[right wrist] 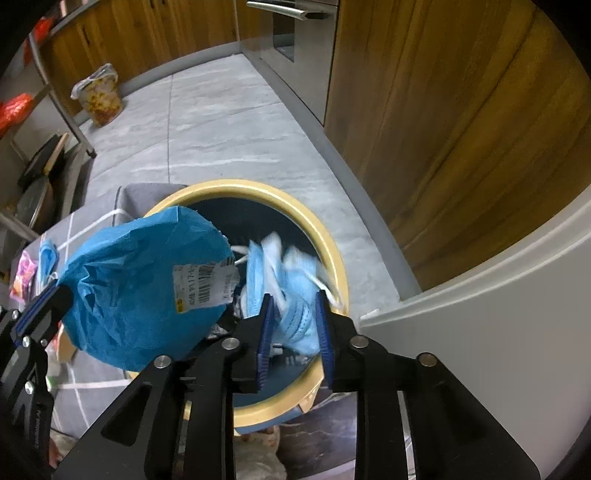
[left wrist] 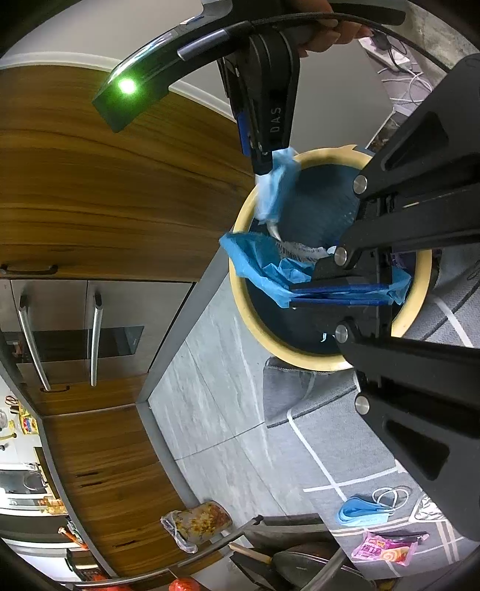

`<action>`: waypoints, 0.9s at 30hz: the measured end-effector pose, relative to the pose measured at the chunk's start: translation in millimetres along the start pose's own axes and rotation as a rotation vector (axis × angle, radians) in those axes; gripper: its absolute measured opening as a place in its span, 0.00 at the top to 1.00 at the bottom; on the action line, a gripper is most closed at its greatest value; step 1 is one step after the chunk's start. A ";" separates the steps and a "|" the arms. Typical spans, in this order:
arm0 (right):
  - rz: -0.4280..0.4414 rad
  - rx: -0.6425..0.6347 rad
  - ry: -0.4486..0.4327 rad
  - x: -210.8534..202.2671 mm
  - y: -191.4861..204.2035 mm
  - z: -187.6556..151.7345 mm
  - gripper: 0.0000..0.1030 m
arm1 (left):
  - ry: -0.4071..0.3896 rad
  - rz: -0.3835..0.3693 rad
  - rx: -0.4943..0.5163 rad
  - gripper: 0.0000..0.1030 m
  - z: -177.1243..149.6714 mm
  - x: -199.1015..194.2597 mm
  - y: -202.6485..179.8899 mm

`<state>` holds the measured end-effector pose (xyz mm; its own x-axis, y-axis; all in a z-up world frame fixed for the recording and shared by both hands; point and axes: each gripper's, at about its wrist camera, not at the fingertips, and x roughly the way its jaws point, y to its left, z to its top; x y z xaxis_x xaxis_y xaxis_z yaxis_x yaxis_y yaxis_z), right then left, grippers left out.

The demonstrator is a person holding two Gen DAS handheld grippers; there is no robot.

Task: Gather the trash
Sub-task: 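Open both grippers to drop the masks and blue bag into the bin, then move both grippers back over the pink snack bag and light blue mask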

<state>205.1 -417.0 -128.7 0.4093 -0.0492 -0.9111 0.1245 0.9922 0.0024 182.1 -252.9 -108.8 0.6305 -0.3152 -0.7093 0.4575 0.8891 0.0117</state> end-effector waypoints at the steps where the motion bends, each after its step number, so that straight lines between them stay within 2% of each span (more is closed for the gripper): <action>1: -0.002 -0.001 -0.008 -1.3 0.1 0.3 0.68 | 0.001 0.000 -0.005 0.89 0.0 -0.2 1.1; 3: -0.005 -0.001 -0.023 -3.5 -0.1 1.4 0.63 | -0.002 0.003 -0.014 0.77 -0.3 -2.1 2.6; 6: -0.008 0.004 -0.048 -7.7 -0.4 2.9 0.58 | -0.012 0.005 -0.028 0.71 -0.4 -5.8 6.7; 7: -0.010 0.005 -0.052 -8.4 -0.4 3.0 0.56 | -0.014 0.007 -0.031 0.66 -0.8 -6.9 8.0; 9: -0.009 0.013 -0.063 -11.1 -1.5 3.4 0.50 | -0.019 0.014 -0.040 0.59 -2.1 -10.0 11.1; 12: -0.007 0.018 -0.081 -15.3 -1.1 2.8 0.41 | -0.023 0.022 -0.049 0.53 -3.4 -13.7 13.8; 14: -0.001 0.018 -0.095 -19.0 0.0 3.3 0.33 | -0.030 0.034 -0.051 0.43 -4.3 -17.1 15.0; 16: 0.010 0.017 -0.119 -23.4 1.1 3.5 0.25 | -0.045 0.051 -0.056 0.27 -5.5 -21.9 17.1; 18: 0.019 0.014 -0.144 -28.8 4.1 3.4 0.18 | -0.063 0.072 -0.065 0.15 -6.6 -27.4 20.2; 22: 0.026 0.001 -0.212 -41.7 9.3 4.7 0.11 | -0.098 0.096 -0.078 0.07 -9.7 -39.5 27.8; 27: 0.045 0.006 -0.291 -56.8 16.9 6.4 0.08 | -0.152 0.104 -0.075 0.06 -12.3 -56.5 36.4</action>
<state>189.7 -398.2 -74.2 0.6563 -0.0364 -0.7536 0.1048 0.9936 0.0433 155.4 -198.7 -76.9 0.7619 -0.2619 -0.5924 0.3407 0.9399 0.0226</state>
